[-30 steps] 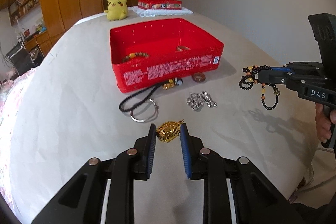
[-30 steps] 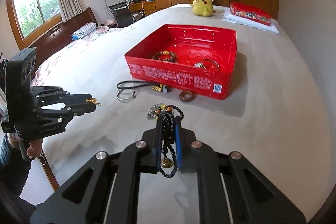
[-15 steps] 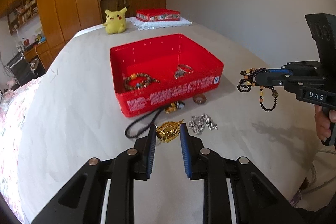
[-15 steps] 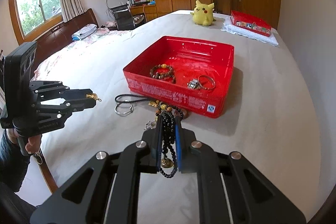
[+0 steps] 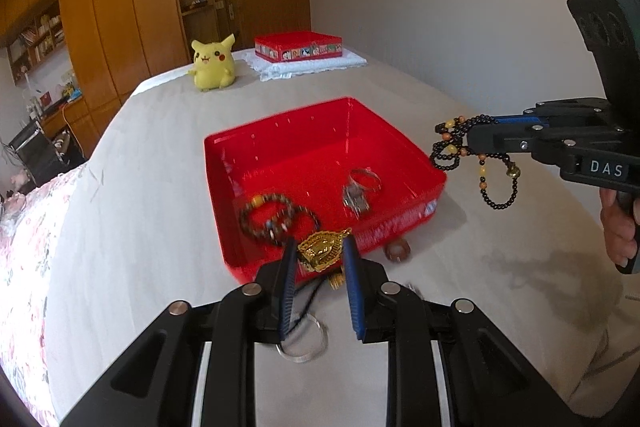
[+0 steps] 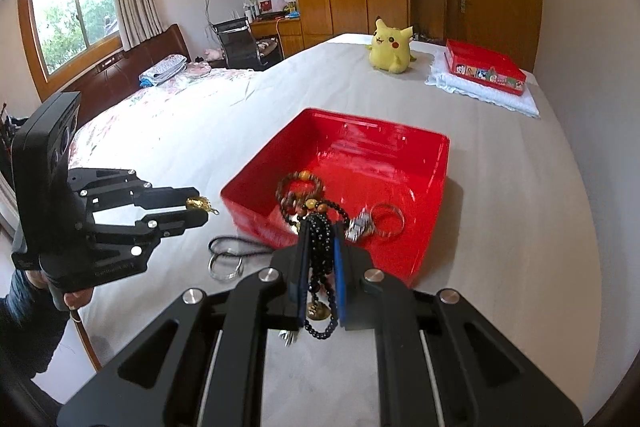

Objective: Organize jewelry
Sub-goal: 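Carry the pendant and necklace into the red tray and open both grippers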

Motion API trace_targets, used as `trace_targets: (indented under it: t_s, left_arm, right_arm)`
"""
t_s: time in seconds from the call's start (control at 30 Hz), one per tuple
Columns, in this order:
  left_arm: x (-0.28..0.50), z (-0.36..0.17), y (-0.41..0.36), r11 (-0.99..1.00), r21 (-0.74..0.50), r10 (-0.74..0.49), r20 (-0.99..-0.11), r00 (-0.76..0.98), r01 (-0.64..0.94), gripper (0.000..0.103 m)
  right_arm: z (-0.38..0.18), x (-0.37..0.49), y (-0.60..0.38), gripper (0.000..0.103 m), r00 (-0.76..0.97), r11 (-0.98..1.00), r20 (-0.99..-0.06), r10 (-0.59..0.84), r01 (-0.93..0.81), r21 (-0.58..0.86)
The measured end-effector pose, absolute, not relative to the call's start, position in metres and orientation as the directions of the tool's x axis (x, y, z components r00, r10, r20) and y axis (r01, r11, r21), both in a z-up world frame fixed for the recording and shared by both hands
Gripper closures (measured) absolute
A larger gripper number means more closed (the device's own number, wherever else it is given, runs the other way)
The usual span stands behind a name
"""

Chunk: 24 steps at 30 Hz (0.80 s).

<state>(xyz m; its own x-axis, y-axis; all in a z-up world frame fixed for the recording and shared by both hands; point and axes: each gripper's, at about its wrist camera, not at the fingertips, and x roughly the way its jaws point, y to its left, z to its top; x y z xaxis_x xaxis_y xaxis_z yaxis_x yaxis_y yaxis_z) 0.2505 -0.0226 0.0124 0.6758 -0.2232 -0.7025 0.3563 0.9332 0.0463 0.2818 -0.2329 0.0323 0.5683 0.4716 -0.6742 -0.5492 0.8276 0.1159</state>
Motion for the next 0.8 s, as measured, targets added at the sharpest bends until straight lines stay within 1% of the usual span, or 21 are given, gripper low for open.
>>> trace_targets:
  t_s: [0.2,0.37,0.53,0.8]
  left_arm:
    - [0.285,0.017,-0.028,0.933,0.056,-0.217,-0.698,0.682,0.354,0.080]
    - [0.314,0.012,-0.030,0.933,0.063,-0.208,-0.707,0.675,0.354,0.080]
    - [0.350,-0.006,-0.025,0.938,0.056,-0.194,-0.734,0.651,0.342,0.080]
    - [0.395,-0.052,-0.016,0.945,0.021,-0.180,-0.798,0.575,0.326,0.080]
  right_arm:
    - [0.034,0.328,-0.227,0.094,0.564,0.835,-0.685,0.461,-0.537,0.120]
    - [0.020,0.364,-0.223,0.094,0.553,0.846,-0.709,0.438,-0.519,0.117]
    - [-0.003,0.395,-0.215,0.094,0.528,0.855,-0.737,0.421,-0.503,0.127]
    - [-0.042,0.424,-0.209,0.094,0.483,0.870,-0.790,0.377,-0.478,0.123]
